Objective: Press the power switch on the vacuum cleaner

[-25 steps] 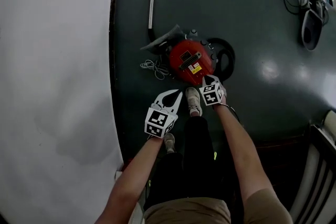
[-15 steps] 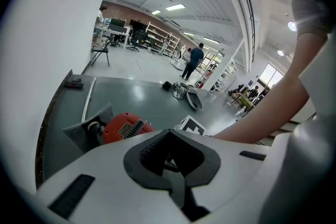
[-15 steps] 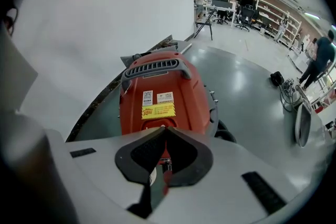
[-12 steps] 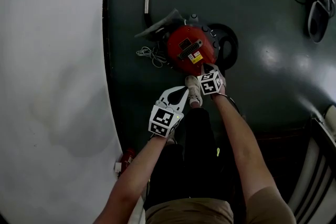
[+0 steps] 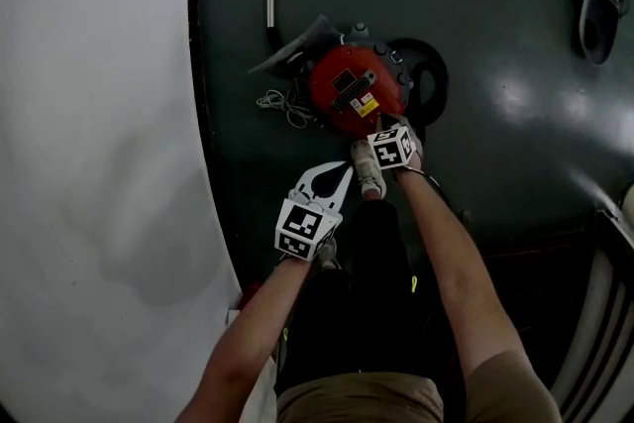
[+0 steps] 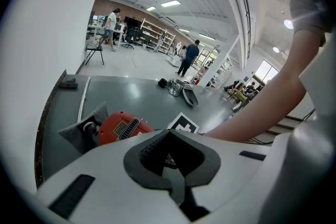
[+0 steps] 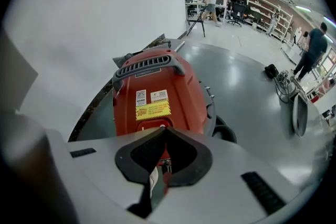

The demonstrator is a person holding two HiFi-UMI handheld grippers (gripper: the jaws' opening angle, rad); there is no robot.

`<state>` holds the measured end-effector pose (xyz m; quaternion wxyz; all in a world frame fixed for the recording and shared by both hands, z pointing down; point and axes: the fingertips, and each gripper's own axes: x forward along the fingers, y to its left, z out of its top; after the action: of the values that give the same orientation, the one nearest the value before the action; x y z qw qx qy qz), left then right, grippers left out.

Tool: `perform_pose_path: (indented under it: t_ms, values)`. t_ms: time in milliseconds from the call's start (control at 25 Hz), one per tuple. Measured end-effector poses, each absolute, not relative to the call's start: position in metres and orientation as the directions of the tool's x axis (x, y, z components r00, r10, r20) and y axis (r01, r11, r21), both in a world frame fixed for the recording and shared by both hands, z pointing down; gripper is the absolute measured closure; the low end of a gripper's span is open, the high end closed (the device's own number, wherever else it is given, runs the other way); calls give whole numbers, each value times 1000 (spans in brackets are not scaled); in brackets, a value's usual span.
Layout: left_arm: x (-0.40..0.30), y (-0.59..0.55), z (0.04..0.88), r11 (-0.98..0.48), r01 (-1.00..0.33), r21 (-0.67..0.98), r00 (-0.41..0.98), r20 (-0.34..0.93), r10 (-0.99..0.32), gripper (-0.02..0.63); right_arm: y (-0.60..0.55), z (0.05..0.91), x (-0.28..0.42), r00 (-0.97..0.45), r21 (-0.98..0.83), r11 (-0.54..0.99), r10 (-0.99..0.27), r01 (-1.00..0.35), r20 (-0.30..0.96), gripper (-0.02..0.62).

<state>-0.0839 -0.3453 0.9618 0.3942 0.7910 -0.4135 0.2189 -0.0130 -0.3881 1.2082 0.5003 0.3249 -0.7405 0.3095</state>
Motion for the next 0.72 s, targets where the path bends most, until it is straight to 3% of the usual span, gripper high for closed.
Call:
perform_pose_path:
  t_ms: [320,480,720]
  values:
    - [-81,-347,936,-378,-818,433,571,691,-443,600,-398,1180,-12,-391,-227,554,-197,-801,899,581]
    - [-76,-358,901,-412,-805,426,588,665,-461,600,-397,1109,-7,-485,-282,571,-240,-771,841,581]
    - [-84,-365,824,-449,-785,427,617,597,-513,600,-403,977,15,-539,-321,485,-421,-814,730,581]
